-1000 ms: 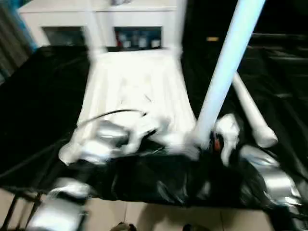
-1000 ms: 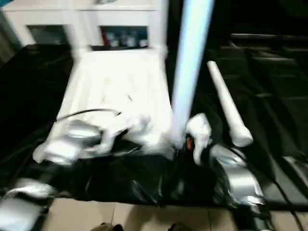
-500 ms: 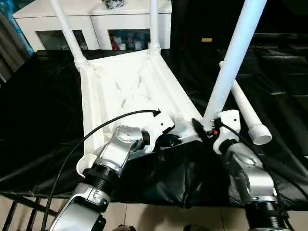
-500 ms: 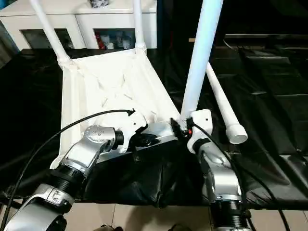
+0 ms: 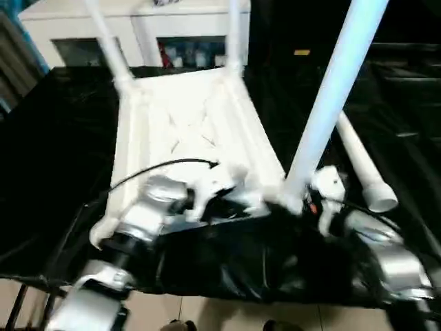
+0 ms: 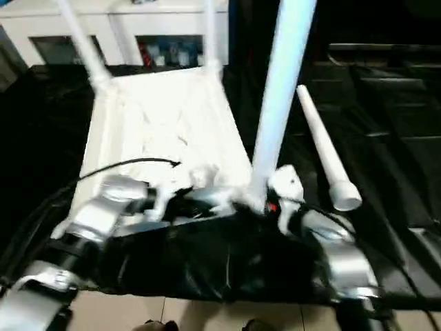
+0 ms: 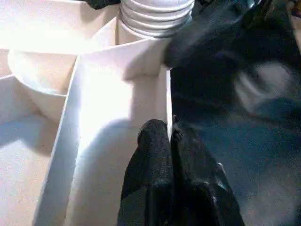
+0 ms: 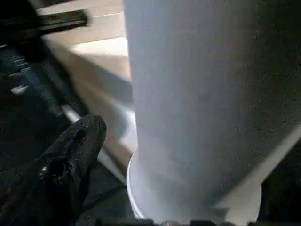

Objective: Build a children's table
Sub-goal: Rotate leg to tighten

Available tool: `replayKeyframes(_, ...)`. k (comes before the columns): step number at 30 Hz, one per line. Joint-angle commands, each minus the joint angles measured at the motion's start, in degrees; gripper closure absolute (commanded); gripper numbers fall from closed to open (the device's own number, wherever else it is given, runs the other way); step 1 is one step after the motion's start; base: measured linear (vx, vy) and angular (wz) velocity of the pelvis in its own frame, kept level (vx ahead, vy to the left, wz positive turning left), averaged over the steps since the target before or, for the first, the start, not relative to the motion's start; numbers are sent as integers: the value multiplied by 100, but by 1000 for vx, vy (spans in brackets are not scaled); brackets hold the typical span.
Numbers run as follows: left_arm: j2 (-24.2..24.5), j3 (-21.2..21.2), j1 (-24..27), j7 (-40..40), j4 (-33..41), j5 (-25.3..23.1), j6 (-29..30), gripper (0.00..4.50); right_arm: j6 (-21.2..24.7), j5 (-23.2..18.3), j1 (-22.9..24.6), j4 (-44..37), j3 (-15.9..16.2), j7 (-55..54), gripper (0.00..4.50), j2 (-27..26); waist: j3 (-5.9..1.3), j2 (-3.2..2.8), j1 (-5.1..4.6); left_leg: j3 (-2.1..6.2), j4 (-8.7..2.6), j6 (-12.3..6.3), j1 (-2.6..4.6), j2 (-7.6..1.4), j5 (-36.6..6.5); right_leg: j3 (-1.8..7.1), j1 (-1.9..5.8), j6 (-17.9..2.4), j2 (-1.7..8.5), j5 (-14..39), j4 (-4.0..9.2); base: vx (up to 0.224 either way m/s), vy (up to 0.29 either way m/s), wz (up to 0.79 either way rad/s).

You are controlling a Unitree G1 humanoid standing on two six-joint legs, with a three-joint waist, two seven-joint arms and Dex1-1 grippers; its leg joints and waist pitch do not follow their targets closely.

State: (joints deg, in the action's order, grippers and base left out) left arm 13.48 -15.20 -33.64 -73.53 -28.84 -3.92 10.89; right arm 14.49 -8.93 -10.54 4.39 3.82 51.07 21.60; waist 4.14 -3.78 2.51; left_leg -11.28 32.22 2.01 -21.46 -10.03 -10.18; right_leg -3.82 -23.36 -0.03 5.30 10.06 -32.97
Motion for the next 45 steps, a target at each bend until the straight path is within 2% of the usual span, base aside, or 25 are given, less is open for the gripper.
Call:
replayKeyframes(1, -151, -390, -69, -551, 176, 298, -183, 450, 91, -110, 65, -223, 582, 636, 12, 66, -314, 90, 11, 115, -305, -835, 46, -324, -969, 233, 308, -1571, 304, 772, 337, 0, 0, 0)
replayKeyframes(2, -92, -414, -85, -660, 159, 314, -201, 450, 63, -100, 63, -232, 630, 808, 12, 172, -308, 87, 25, 115, -310, -811, 54, -330, -1019, 237, 299, -1566, 307, 843, 341, 0, 0, 0)
replayKeyframes(4, -1, -464, -108, -811, 123, 307, -262, 450, 59, -96, 34, -220, 702, 1032, 45, 296, -290, 88, 52, 115, -330, -666, 65, -338, -1256, 252, 283, -1508, 323, 1192, 370, 0, 0, 0)
replayKeyframes(6, 71, -498, -127, -994, 95, 317, -310, 450, 91, -142, -4, -231, 787, 1273, 45, 408, -294, 92, 73, 115, -331, -624, 75, -339, -1227, 262, 284, -1482, 328, 1257, 376, 0, 0, 0)
replayKeyframes(11, 206, -578, -173, -1338, 57, 346, -354, 450, 231, -278, -123, -264, 921, 1664, 90, 577, -302, 92, 98, 116, -316, -675, 62, -337, -1026, 259, 290, -1553, 325, 954, 334, 0, 0, 0)
replayKeyframes(12, 225, -589, -178, -1394, 52, 335, -361, 450, 281, -320, -147, -273, 954, 1747, 111, 606, -307, 95, 103, 117, -308, -708, 60, -334, -971, 255, 299, -1578, 324, 869, 323, 0, 0, 0)
replayKeyframes(17, 263, -628, -183, -1514, 24, 340, -383, 450, 380, -393, -157, -302, 1011, 1937, 142, 659, -291, 80, 128, 118, -315, -689, 65, -342, -1035, 257, 289, -1591, 332, 949, 331, 0, 0, 0)
replayKeyframes(18, 263, -628, -183, -1514, 24, 340, -383, 450, 380, -393, -157, -302, 1011, 1937, 163, 659, -289, 84, 128, 118, -318, -682, 66, -343, -1048, 256, 288, -1588, 330, 964, 334, 0, 0, 0)
replayKeyframes(21, 200, -551, -210, -1384, -59, 336, -380, 450, 396, -416, -149, -277, 950, 1773, 169, 533, -285, 85, 132, 120, -326, -615, 68, -339, -1114, 258, 288, -1557, 334, 1073, 346, 0, 0, 0)
replayKeyframes(24, 18, -376, -249, -982, -148, 339, -272, 450, 311, -364, -190, -107, 743, 1186, 174, 215, -273, 82, 126, 120, -337, -553, 68, -334, -1201, 257, 279, -1521, 336, 1217, 365, 0, 0, 0)
replayKeyframes(25, -77, -306, -272, -729, -173, 314, -151, 450, 294, -291, -227, 14, 630, 809, 175, 42, -242, 86, 94, 124, -366, -426, 70, -327, -1420, 256, 259, -1459, 342, 1572, 400, 0, 0, 0)
replayKeyframes(28, -179, -241, -300, -448, -201, 277, -33, 450, 273, -215, -270, 142, 509, 413, 176, -141, -227, 97, 38, 158, -398, -263, 84, -314, -1653, 256, 263, -1294, 352, 2054, 454, 0, 0, 0)
replayKeyframes(29, -274, -201, -314, -198, -210, 252, 103, 450, 331, -174, -294, 228, 409, 55, 176, -309, -233, 122, 12, 168, -402, -256, 65, -311, -1630, 259, 284, -1237, 349, 2060, 449, 0, 0, 0)
replayKeyframes(31, -429, -144, -314, 212, -200, 198, 297, 450, 467, -102, -291, 320, 296, -498, 176, -579, -235, 107, -59, 158, -392, -251, 52, -298, -1560, 265, 269, -1307, 341, 1842, 435, 0, 0, 0)
replayKeyframes(33, -585, -84, -307, 587, -180, 148, 450, 450, 467, 31, -271, 405, 254, -954, 177, -800, -232, 123, -84, 158, -390, -268, 54, -285, -1533, 253, 270, -1297, 334, 1830, 450, 0, 0, 0)
replayKeyframes(35, -789, -29, -292, 1034, -150, 72, 634, 450, 472, 194, -264, 528, 181, -1569, 177, -1106, -230, 118, -90, 146, -383, -306, 66, -288, -1497, 265, 258, -1280, 336, 1839, 463, 0, 0, 0)
replayKeyframes(37, -898, -20, -287, 1244, -148, 20, 683, 450, 494, 263, -277, 591, 106, -1941, 177, -1299, -232, 122, -100, 144, -387, -288, 62, -283, -1489, 260, 254, -1259, 329, 1876, 463, 0, 0, 0)
replayKeyframes(38, -1056, -8, -266, 1492, -134, -17, 747, 450, 470, 376, -288, 670, 29, -2420, 177, -1562, -225, 116, -99, 149, -397, -269, 69, -287, -1506, 259, 245, -1222, 326, 1948, 473, 0, 0, 0)
replayKeyframes(39, -1112, 2, -259, 1580, -131, -22, 769, 450, 440, 434, -292, 699, 12, -2581, 177, -1647, -223, 108, -105, 144, -399, -240, 85, -290, -1549, 267, 218, -1191, 330, 2012, 491, 0, 0, 0)
replayKeyframes(41, -1291, -71, -173, 1745, -48, -49, 760, 450, 151, 575, -266, 784, 52, -2922, 177, -1920, -228, 110, -107, 153, -409, -207, 87, -287, -1619, 260, 220, -1131, 327, 2081, 499, 0, 0, 0)
replayKeyframes(43, -1327, -123, -131, 1733, -8, -57, 753, 450, 78, 511, -254, 779, 17, -2962, 177, -2016, -221, 105, -111, 155, -415, -215, 78, -286, -1668, 265, 225, -1101, 324, 2089, 503, 0, 0, 0)
replayKeyframes(44, -1331, -159, -111, 1705, 23, -36, 747, 450, 63, 480, -259, 754, -19, -2994, 121, -2055, -223, 98, -111, 152, -419, -249, 72, -286, -1660, 268, 227, -1089, 315, 1979, 498, 0, 0, 0)
replayKeyframes(45, -1324, -170, -108, 1687, 31, -32, 738, 450, 50, 476, -263, 746, -19, -2979, 121, -2049, -229, 96, -112, 156, -422, -265, 66, -289, -1633, 267, 237, -1100, 315, 1888, 486, 0, 0, 0)
